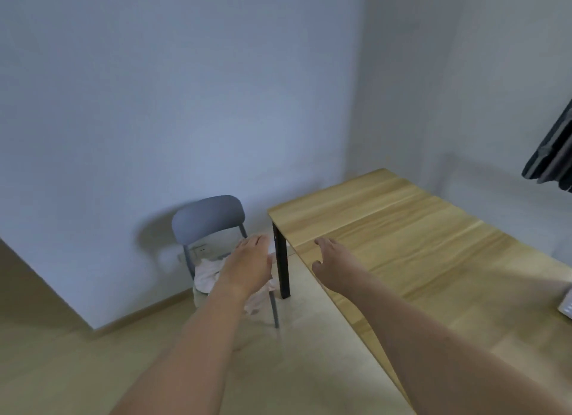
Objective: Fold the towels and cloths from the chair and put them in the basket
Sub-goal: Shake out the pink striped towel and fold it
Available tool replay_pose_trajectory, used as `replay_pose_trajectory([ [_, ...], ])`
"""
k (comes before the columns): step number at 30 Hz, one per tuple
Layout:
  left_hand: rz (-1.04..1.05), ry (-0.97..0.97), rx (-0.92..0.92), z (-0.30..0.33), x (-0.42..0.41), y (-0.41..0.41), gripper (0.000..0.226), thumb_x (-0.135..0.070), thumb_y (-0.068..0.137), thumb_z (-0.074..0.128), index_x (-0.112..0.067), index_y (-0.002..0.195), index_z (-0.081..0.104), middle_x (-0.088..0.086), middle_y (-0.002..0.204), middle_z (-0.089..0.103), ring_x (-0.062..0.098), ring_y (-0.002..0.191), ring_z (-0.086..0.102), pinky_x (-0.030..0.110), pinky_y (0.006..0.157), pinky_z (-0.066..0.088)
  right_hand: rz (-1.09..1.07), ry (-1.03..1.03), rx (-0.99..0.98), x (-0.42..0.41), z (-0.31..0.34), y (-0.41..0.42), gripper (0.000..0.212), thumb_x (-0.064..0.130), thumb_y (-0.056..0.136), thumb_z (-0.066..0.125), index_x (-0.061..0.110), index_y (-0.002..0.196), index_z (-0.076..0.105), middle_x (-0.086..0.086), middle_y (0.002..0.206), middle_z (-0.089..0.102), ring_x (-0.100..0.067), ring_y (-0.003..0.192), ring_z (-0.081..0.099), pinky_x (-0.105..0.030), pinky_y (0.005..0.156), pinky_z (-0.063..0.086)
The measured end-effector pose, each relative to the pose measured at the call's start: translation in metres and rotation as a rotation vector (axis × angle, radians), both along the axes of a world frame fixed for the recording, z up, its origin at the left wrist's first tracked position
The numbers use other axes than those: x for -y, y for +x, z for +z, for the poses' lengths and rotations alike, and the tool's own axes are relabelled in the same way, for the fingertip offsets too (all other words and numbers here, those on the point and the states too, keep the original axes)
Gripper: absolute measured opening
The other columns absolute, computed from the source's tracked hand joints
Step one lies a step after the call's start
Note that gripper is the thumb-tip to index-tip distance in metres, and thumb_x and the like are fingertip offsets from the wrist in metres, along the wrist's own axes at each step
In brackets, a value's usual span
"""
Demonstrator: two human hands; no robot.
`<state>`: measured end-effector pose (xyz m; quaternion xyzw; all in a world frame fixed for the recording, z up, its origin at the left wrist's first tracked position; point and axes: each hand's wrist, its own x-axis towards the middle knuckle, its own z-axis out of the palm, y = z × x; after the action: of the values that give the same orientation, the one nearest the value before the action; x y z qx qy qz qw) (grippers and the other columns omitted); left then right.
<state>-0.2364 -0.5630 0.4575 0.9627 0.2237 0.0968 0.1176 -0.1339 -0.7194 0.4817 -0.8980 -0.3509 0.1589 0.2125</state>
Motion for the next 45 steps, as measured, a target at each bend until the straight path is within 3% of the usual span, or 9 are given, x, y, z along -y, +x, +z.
replay_pose_trajectory([
  [5, 0.046, -0.059, -0.011, -0.019, -0.111, -0.026, 0.036, -0.016, 0.097, 0.043, -0.010, 0.132, 0.044, 0.010, 0.136, 0.050, 0.025, 0.126, 0.045, 0.036, 0.101, 0.038, -0.009, 0.013, -0.029, -0.109, -0.012, -0.023, 0.043, 0.012, 0.091, 0.045, 0.006, 0.134, 0.043, -0.012, 0.136, 0.048, -0.029, 0.122, 0.047, -0.036, 0.097, 0.039],
  [12, 0.062, -0.158, -0.070, -0.041, -0.220, -0.025, 0.043, -0.012, 0.096, 0.041, -0.011, 0.140, 0.042, 0.010, 0.143, 0.046, 0.026, 0.132, 0.040, 0.036, 0.107, 0.034, 0.004, -0.032, -0.097, -0.199, -0.023, -0.017, 0.052, 0.012, 0.092, 0.046, 0.008, 0.143, 0.037, -0.009, 0.143, 0.046, -0.025, 0.129, 0.045, -0.032, 0.102, 0.038],
  [16, 0.124, -0.177, -0.095, -0.051, -0.269, -0.027, 0.039, -0.012, 0.097, 0.039, -0.007, 0.135, 0.046, 0.011, 0.140, 0.048, 0.027, 0.128, 0.044, 0.035, 0.101, 0.037, -0.056, -0.043, -0.128, -0.236, -0.043, 0.012, 0.045, 0.010, 0.090, 0.045, 0.005, 0.135, 0.045, -0.013, 0.132, 0.054, -0.029, 0.118, 0.052, -0.039, 0.097, 0.045],
  [20, 0.152, -0.198, -0.160, -0.067, -0.323, -0.034, 0.041, -0.014, 0.097, 0.039, -0.009, 0.137, 0.044, 0.011, 0.139, 0.049, 0.029, 0.123, 0.048, 0.035, 0.096, 0.041, -0.029, -0.043, -0.198, -0.295, -0.070, 0.017, 0.048, 0.014, 0.094, 0.046, 0.007, 0.142, 0.039, -0.010, 0.138, 0.049, -0.026, 0.124, 0.048, -0.032, 0.098, 0.041],
  [24, 0.150, -0.213, -0.211, -0.085, -0.394, -0.024, 0.036, -0.014, 0.095, 0.039, -0.010, 0.129, 0.049, 0.012, 0.132, 0.053, 0.030, 0.117, 0.051, 0.037, 0.093, 0.044, -0.061, -0.058, -0.302, -0.363, -0.101, 0.022, 0.051, 0.018, 0.095, 0.047, 0.013, 0.144, 0.035, -0.006, 0.144, 0.044, -0.025, 0.130, 0.043, -0.034, 0.103, 0.038],
  [27, 0.113, -0.246, -0.227, -0.110, -0.452, 0.004, 0.031, -0.015, 0.095, 0.040, -0.010, 0.123, 0.053, 0.012, 0.125, 0.057, 0.030, 0.113, 0.052, 0.037, 0.091, 0.045, -0.118, -0.076, -0.337, -0.417, -0.125, 0.042, 0.049, 0.017, 0.096, 0.044, 0.013, 0.144, 0.036, -0.007, 0.142, 0.045, -0.026, 0.126, 0.046, -0.032, 0.095, 0.041],
  [30, 0.042, -0.300, -0.270, -0.150, -0.503, 0.040, 0.035, -0.016, 0.097, 0.041, -0.011, 0.130, 0.052, 0.009, 0.131, 0.056, 0.027, 0.117, 0.053, 0.032, 0.092, 0.042, -0.199, -0.108, -0.337, -0.464, -0.153, 0.065, 0.042, 0.014, 0.095, 0.044, 0.012, 0.137, 0.043, -0.008, 0.134, 0.051, -0.026, 0.118, 0.052, -0.030, 0.088, 0.044],
  [36, -0.062, -0.354, -0.376, -0.249, -0.576, 0.110, 0.030, -0.017, 0.097, 0.040, -0.007, 0.122, 0.055, 0.012, 0.127, 0.057, 0.028, 0.115, 0.054, 0.036, 0.093, 0.043, -0.181, -0.218, -0.237, -0.538, -0.238, 0.127, 0.034, 0.015, 0.096, 0.045, 0.014, 0.129, 0.053, -0.008, 0.123, 0.060, -0.026, 0.110, 0.058, -0.035, 0.093, 0.049],
  [45, -0.072, -0.394, -0.377, -0.492, -0.622, 0.182, 0.028, -0.025, 0.097, 0.043, -0.013, 0.116, 0.059, 0.008, 0.117, 0.062, 0.026, 0.103, 0.058, 0.032, 0.084, 0.049, -0.036, -0.326, 0.031, -0.606, -0.492, 0.202, 0.043, 0.011, 0.097, 0.040, 0.026, 0.136, 0.050, 0.000, 0.135, 0.054, -0.023, 0.115, 0.056, -0.033, 0.092, 0.050],
])
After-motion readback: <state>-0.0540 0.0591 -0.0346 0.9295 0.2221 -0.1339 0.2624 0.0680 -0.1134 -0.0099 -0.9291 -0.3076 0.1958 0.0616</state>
